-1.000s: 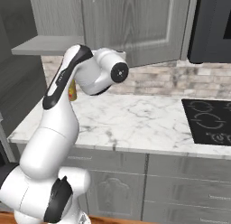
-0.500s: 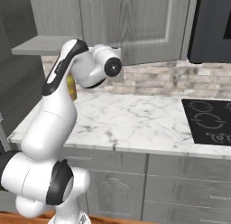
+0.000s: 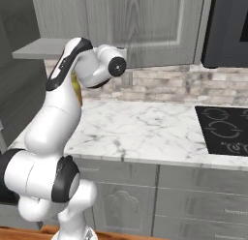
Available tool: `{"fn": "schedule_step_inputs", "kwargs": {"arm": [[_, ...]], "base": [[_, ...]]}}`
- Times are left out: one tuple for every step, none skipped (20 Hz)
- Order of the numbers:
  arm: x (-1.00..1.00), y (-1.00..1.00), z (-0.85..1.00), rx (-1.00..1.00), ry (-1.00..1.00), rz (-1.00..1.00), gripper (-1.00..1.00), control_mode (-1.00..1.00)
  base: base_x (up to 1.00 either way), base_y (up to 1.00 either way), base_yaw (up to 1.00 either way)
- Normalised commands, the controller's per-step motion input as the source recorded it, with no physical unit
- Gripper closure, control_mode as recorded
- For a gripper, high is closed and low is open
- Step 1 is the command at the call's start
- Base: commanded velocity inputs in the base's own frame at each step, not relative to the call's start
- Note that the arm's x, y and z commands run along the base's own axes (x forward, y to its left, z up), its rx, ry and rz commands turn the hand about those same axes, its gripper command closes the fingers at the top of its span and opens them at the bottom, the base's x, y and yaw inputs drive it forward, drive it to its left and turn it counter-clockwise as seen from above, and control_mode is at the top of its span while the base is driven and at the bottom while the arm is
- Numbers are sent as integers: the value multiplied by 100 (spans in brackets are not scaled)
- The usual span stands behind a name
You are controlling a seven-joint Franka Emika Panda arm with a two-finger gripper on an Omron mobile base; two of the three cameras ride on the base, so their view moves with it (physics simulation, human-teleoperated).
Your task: Close all open cabinet doors.
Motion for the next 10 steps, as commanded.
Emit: {"fn": "schedule_step_inputs", "kwargs": {"arm": [[34, 19, 0, -1, 1, 0, -100, -100], [30, 19, 0, -1, 1, 0, -100, -100], [28, 19, 0, -1, 1, 0, -100, -100], [26, 18, 0, -1, 1, 0, -100, -100], [25, 19, 0, -1, 1, 0, -100, -100], [26, 17, 0, -1, 2, 0, -100, -100], [26, 16, 0, -1, 2, 0, -100, -100], [29, 19, 0, -1, 2, 0, -100, -100], [32, 19, 0, -1, 2, 0, -100, -100], [34, 16, -1, -1, 2, 0, -100, -100]], "base": [[0, 0, 0], [0, 0, 0], [0, 0, 0], [0, 0, 0], [0, 0, 0], [0, 0, 0], [0, 0, 0], [0, 0, 0], [0, 0, 0], [0, 0, 0]]}}
